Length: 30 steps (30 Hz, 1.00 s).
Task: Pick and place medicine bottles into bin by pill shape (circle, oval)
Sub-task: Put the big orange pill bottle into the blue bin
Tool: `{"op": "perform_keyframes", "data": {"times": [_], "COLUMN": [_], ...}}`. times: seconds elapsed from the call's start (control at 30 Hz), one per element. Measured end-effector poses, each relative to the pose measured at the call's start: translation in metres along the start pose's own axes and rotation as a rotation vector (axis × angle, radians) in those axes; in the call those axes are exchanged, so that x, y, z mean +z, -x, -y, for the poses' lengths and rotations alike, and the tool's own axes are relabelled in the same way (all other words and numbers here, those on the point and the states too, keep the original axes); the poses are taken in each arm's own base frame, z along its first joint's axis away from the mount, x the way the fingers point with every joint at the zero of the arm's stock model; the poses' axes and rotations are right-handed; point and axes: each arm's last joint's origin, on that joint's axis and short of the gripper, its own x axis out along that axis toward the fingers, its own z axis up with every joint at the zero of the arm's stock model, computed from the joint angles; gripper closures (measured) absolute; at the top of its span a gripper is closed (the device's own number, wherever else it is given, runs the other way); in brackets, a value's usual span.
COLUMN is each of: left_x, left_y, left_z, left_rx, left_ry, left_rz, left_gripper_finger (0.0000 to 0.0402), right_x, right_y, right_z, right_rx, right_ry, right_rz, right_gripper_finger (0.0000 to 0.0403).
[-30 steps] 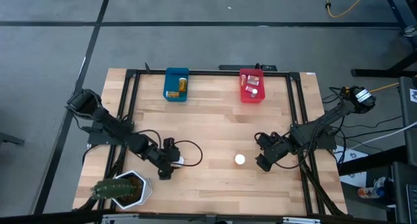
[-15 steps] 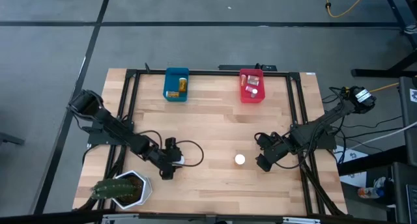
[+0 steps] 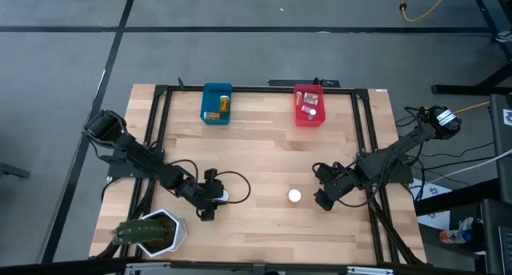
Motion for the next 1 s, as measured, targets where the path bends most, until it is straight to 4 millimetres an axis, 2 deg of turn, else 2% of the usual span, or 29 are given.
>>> {"op": "perform_keyframes", "data": {"times": [0.17, 0.33, 0.53, 0.7, 0.87, 1.0], "left_x": [0.012, 0.040, 0.065, 0.083, 0.083, 0.085], "left_y": [0.005, 0.026, 0.060, 0.081, 0.087, 0.084], "left_z": [-0.014, -0.053, -0.135, -0.209, -0.272, -0.300], "left_rx": [0.027, 0.110, 0.463, 0.682, 0.719, 0.719], "left_ry": [0.018, 0.045, 0.163, 0.274, 0.484, 0.573], "left_rz": [0.042, 0.139, 0.260, 0.260, 0.074, -0.067], "left_gripper_finger": [0.0216, 0.0216, 0.0216, 0.0216, 0.0217, 0.0217], "right_x": [0.000, 0.000, 0.000, 0.000, 0.000, 0.000], "right_y": [0.000, 0.000, 0.000, 0.000, 0.000, 0.000], "right_z": [0.000, 0.000, 0.000, 0.000, 0.000, 0.000], "right_rx": [-0.001, -0.001, -0.001, -0.001, 0.000, 0.000], "right_ry": [0.001, 0.002, 0.006, 0.004, 0.004, 0.005], "right_rz": [0.000, 0.001, 0.001, 0.001, 0.002, 0.002], "right_gripper_finger": [0.0121, 0.0121, 0.0121, 0.0121, 0.0121, 0.0121]}}
